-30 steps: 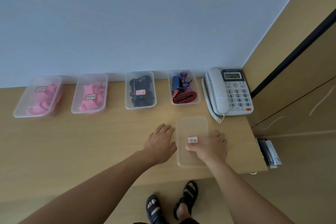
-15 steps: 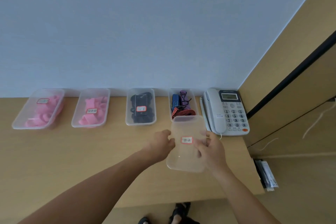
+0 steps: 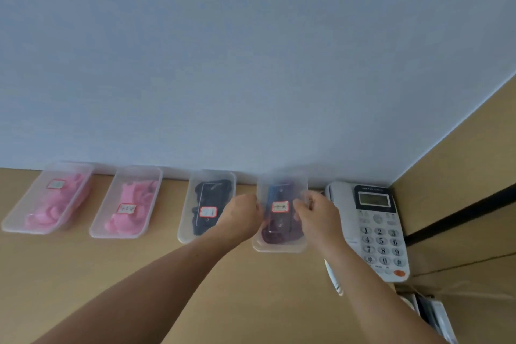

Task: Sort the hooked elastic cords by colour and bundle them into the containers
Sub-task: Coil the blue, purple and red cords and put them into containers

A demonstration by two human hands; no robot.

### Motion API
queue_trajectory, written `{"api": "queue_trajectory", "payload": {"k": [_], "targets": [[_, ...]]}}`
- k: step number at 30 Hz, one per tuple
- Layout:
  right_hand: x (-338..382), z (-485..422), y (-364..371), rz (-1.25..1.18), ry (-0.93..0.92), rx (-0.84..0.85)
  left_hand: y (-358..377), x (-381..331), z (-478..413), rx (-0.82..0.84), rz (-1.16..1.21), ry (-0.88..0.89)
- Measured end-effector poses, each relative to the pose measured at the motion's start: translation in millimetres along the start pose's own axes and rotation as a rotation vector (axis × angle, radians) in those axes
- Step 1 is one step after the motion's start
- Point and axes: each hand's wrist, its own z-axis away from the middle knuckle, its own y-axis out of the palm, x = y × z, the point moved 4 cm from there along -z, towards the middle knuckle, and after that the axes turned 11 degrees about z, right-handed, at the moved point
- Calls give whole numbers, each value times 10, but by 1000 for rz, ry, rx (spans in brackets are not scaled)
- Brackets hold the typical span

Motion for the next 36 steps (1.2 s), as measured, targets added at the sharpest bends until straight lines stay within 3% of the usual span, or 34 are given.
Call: {"api": "queue_trajectory", "payload": {"k": [7, 26, 29, 32, 36], "targets": [[-202, -281, 93, 62, 31, 39, 146, 19, -230, 36, -78, -44], [-292, -422, 141, 262, 133, 12, 214, 95, -316, -16, 278, -185], [-303, -424, 163, 249, 125, 11, 181, 24, -307, -82, 152, -73], [-308, -432, 174, 265, 111, 13, 230, -124, -271, -141, -116, 114], [-307, -437, 178, 279, 110, 5, 432, -319, -244, -73, -318, 284]]}}
